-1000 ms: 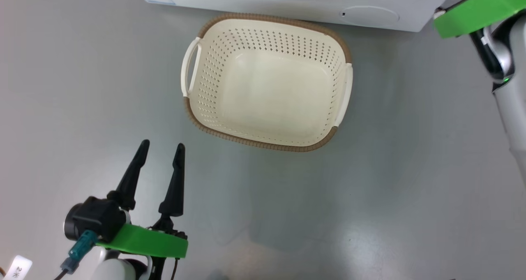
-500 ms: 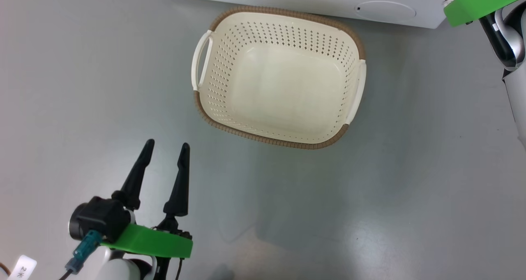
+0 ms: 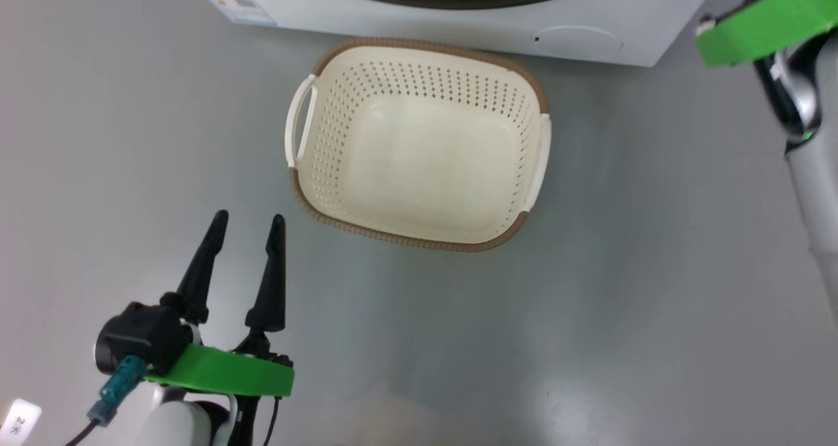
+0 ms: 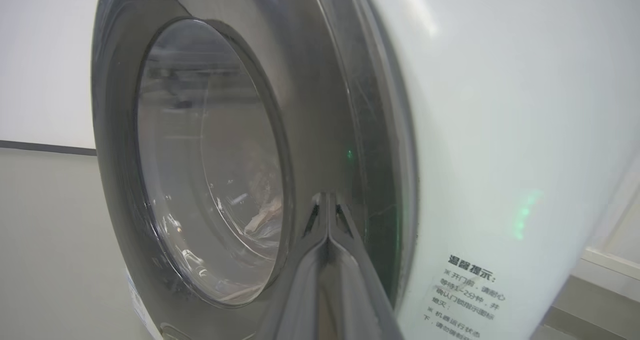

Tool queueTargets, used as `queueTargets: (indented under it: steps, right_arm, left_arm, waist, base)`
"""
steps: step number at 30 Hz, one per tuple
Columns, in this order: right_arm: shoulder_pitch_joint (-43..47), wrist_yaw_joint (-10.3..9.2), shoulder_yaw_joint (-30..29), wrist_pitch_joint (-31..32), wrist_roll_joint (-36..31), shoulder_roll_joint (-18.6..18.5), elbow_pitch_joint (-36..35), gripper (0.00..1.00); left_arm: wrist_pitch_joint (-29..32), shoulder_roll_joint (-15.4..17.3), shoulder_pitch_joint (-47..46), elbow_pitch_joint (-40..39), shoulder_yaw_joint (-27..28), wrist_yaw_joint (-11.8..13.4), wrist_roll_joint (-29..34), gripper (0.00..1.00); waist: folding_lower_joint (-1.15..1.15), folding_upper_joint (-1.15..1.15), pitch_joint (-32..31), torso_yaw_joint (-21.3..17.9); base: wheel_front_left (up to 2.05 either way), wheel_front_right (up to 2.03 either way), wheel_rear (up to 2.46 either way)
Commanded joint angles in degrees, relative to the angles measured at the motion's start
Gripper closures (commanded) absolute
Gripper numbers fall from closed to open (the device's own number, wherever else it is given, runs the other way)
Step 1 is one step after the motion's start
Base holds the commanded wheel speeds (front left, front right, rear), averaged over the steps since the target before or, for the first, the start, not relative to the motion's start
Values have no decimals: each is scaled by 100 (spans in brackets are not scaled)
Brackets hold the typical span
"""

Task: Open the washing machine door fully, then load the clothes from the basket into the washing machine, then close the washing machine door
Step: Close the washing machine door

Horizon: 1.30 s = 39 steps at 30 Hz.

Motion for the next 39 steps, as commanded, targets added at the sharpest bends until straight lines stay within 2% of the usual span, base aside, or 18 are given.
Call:
queueTargets:
  steps: [1, 3, 6, 7, 8, 9, 11, 12, 22, 27, 39]
  right_arm:
    - [306, -37, 59, 23, 44, 158, -206, 98]
    - [564, -37, 102, 23, 94, 212, -363, 75]
    - [949, -37, 129, 23, 134, 293, -586, 55]
    - [1074, -37, 129, 23, 148, 323, -652, 52]
    - [1191, -37, 144, 23, 151, 334, -699, 40]
    - [1306, -37, 164, 23, 148, 342, -746, 25]
    - [1542, -37, 172, 23, 171, 363, -844, 5]
    - [1662, -37, 177, 23, 167, 366, -896, 0]
    - [3033, -37, -198, 23, 187, 398, -1456, 0]
    - [3767, -37, -564, 23, 227, 464, -1780, 0]
    - [4820, -37, -1045, 23, 216, 757, -2055, 0]
  left_arm:
    - [-37, 107, -48, -65, 240, 34, -7, 0]
    - [-37, 107, -53, -4, 305, 27, 30, 0]
    - [-37, 107, -33, 84, 405, 9, 88, 0]
    - [-37, 107, -21, 116, 444, 3, 114, 0]
    - [-37, 107, -6, 143, 487, -5, 145, 0]
    - [-37, 107, 13, 175, 527, -15, 177, 0]
    - [-37, 107, 63, 248, 611, -28, 247, 0]
    - [-37, 107, 94, 279, 657, -32, 270, 0]
    - [-37, 107, 496, 458, 924, -39, 332, 0]
    - [-37, 107, 668, 479, 944, -28, 295, 0]
    - [-37, 107, 907, 454, 1004, 21, 361, 0]
  waist:
    - [0, 0, -240, -208]
    - [0, 0, -406, -342]
    - [0, 0, -665, -559]
    - [0, 0, -753, -635]
    - [0, 0, -839, -712]
    - [0, 0, -928, -785]
    - [0, 0, -1114, -920]
    - [0, 0, -1207, -985]
    - [0, 0, -2020, -1381]
    - [0, 0, -2235, -1482]
    - [0, 0, -2525, -1758]
  base:
    - [0, 0, 0]
    - [0, 0, 0]
    - [0, 0, 0]
    - [0, 0, 0]
    - [0, 0, 0]
    - [0, 0, 0]
    - [0, 0, 0]
    - [0, 0, 0]
    - [0, 0, 0]
    - [0, 0, 0]
    - [0, 0, 0]
